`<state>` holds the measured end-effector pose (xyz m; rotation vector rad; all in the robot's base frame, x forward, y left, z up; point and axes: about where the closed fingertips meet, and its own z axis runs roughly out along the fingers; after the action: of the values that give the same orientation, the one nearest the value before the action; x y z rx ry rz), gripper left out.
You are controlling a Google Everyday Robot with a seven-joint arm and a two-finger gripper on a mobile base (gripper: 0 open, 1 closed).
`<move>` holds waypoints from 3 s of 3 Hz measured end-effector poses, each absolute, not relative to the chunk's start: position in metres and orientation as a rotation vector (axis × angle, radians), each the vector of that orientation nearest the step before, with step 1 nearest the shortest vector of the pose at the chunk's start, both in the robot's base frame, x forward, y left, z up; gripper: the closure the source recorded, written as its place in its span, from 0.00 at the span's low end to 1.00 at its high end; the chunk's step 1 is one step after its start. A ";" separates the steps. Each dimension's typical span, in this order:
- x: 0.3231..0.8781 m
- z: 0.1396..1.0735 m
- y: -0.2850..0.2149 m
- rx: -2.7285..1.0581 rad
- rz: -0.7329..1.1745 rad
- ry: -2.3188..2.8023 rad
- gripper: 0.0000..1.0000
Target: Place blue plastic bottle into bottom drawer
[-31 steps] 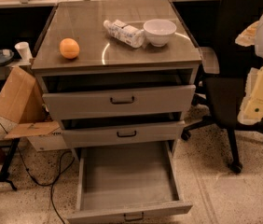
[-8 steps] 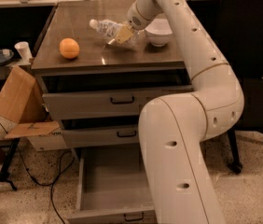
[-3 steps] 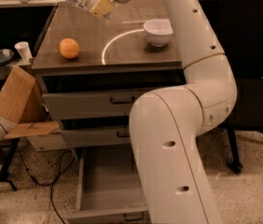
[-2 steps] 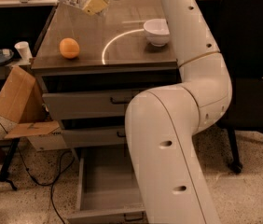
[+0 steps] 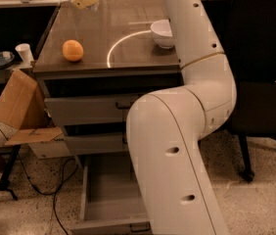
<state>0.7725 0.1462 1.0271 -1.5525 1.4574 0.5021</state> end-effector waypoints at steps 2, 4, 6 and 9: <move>0.805 1.074 0.198 -1.226 0.599 1.427 1.00; 0.764 1.107 0.181 -1.114 0.612 1.338 1.00; 0.726 0.969 0.124 -1.347 0.642 1.403 1.00; 0.690 0.880 -0.013 -1.444 0.497 1.413 1.00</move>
Offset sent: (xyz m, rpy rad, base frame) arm -0.0284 0.0745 0.0177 0.4191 -0.0068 -0.2538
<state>0.6901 -0.0132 0.8797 -1.4437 1.4134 0.4974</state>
